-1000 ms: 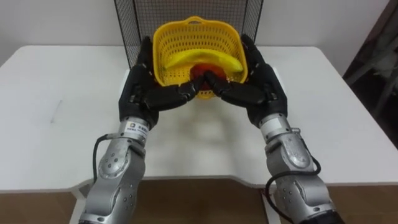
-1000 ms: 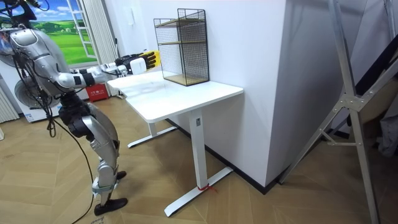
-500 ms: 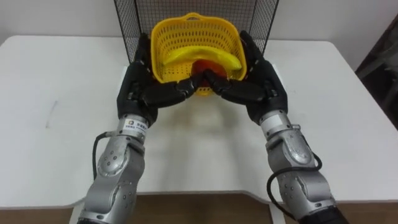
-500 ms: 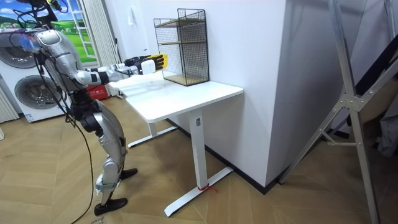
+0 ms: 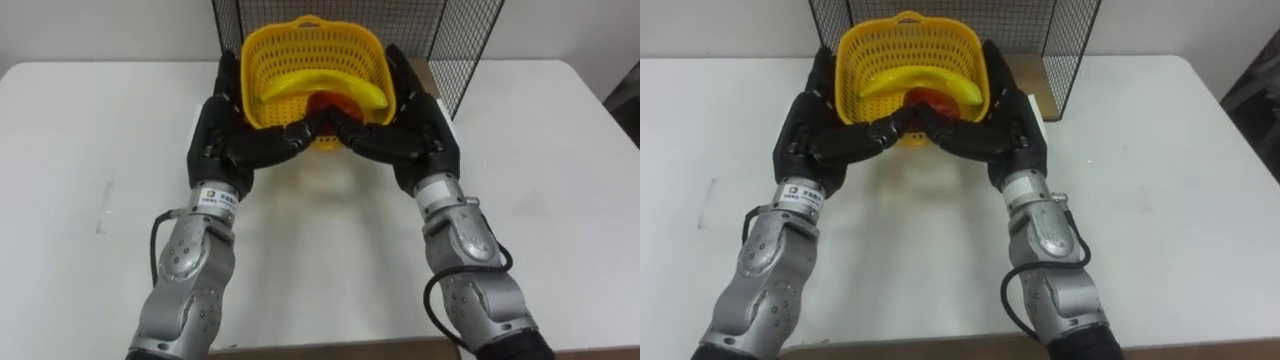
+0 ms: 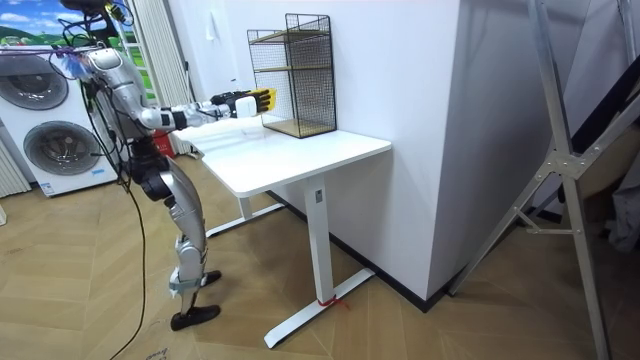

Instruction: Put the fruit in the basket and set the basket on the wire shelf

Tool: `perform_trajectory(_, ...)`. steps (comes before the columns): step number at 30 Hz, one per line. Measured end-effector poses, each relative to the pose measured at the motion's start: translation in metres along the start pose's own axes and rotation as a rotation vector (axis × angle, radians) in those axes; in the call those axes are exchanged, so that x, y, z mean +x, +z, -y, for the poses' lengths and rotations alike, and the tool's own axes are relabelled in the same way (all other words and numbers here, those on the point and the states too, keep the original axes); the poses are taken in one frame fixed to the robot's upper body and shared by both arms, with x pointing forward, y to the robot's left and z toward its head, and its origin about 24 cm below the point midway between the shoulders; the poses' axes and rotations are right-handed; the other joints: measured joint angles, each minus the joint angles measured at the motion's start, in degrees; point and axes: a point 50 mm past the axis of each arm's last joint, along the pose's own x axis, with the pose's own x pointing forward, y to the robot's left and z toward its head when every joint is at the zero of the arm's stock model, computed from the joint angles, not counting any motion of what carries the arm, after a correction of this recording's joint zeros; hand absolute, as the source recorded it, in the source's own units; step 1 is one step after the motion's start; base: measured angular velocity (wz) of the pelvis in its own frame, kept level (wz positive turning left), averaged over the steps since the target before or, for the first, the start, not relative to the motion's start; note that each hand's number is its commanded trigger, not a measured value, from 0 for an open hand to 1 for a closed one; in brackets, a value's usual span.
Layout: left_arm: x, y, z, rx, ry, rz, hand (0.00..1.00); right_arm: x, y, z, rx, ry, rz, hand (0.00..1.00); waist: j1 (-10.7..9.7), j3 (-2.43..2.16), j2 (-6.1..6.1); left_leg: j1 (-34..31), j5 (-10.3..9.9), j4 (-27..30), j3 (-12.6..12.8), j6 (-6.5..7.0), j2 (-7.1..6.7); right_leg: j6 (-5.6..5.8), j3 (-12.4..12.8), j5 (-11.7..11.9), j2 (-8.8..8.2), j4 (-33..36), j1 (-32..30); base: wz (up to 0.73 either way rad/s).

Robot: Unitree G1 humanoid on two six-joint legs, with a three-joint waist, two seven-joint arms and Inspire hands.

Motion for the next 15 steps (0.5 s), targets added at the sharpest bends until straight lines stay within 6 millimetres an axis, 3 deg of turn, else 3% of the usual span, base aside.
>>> perform_trajectory(3,0.0,0.0,-0.0002,0.002,-0.001,-0.001,0.0,0.0002,-0.0002,-0.0009,0.011,0.0,0.0,0.0,-0.43,-0.03,0.11,0.02,0.25,-0.82,-0.4,-0.39,1.09,-0.4,-0.62,1.99,1.48,-4.0,1.97,0.0)
perform_trajectory(15,0.0,-0.0011,0.0002,0.013,-0.005,-0.013,0.0,0.0003,-0.0004,0.0003,0.004,-0.006,-0.006,0.0,-1.31,-0.53,0.88,4.7,0.65,-4.29,-0.38,-0.99,1.31,-0.48,-0.37,4.21,2.65,-11.46,7.62,-0.02)
